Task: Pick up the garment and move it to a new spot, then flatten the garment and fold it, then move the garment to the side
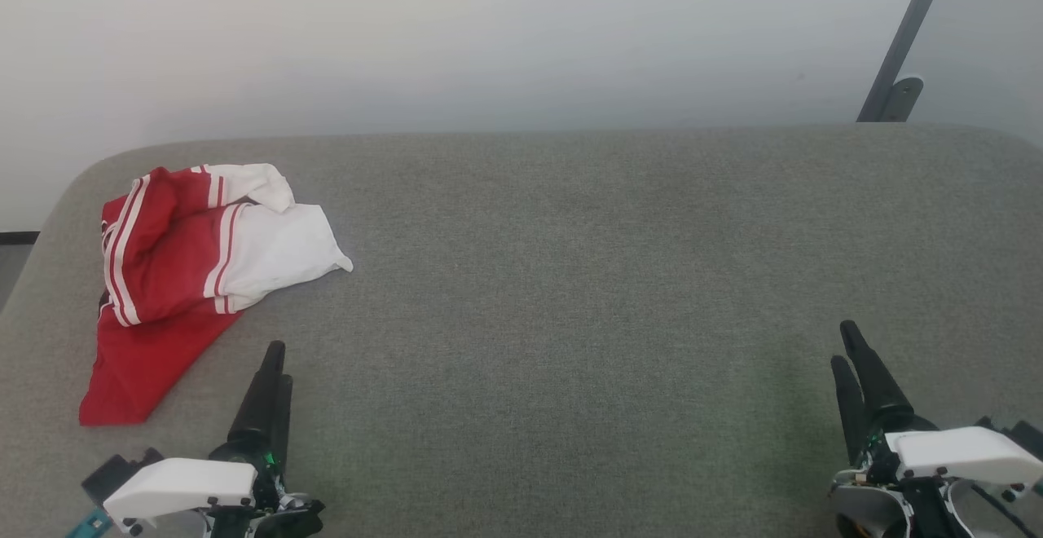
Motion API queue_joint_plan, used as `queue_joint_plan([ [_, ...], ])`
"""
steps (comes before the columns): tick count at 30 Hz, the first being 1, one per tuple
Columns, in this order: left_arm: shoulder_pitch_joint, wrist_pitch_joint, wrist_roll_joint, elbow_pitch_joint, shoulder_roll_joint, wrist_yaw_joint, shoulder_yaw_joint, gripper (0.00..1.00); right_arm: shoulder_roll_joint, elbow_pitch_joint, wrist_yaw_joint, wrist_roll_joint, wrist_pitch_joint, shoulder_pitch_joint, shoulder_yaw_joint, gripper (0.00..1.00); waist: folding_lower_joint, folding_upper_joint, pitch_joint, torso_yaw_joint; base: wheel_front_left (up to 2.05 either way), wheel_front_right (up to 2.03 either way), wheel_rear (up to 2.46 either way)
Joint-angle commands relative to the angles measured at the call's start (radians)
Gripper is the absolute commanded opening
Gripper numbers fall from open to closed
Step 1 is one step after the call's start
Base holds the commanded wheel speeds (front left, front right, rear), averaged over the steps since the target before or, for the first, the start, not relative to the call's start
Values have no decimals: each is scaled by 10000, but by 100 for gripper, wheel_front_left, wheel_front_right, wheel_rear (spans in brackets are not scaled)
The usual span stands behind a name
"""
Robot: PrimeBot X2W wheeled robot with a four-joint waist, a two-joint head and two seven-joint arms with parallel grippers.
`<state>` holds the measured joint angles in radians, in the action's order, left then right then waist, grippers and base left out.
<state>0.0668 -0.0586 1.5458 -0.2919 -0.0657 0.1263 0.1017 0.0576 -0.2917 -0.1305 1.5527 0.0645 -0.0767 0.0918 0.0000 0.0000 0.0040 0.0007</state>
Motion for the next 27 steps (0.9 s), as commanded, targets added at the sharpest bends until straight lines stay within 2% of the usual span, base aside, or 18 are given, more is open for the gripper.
queue_joint_plan([
  [1,346,119,-357,148,-167,21,-18,100,119,190,-2,-279,-147,-344,-95,100,0,0,2,3,0,0,0],
  [13,404,648,-3403,430,-18,27,355,100,268,383,-2,-2625,-702,-548,-112,100,0,0,44,18,0,0,0],
  [27,190,1176,-6863,979,-20,-275,188,100,427,866,-3,-6474,-1236,-567,-111,100,0,0,73,31,0,0,0],
])
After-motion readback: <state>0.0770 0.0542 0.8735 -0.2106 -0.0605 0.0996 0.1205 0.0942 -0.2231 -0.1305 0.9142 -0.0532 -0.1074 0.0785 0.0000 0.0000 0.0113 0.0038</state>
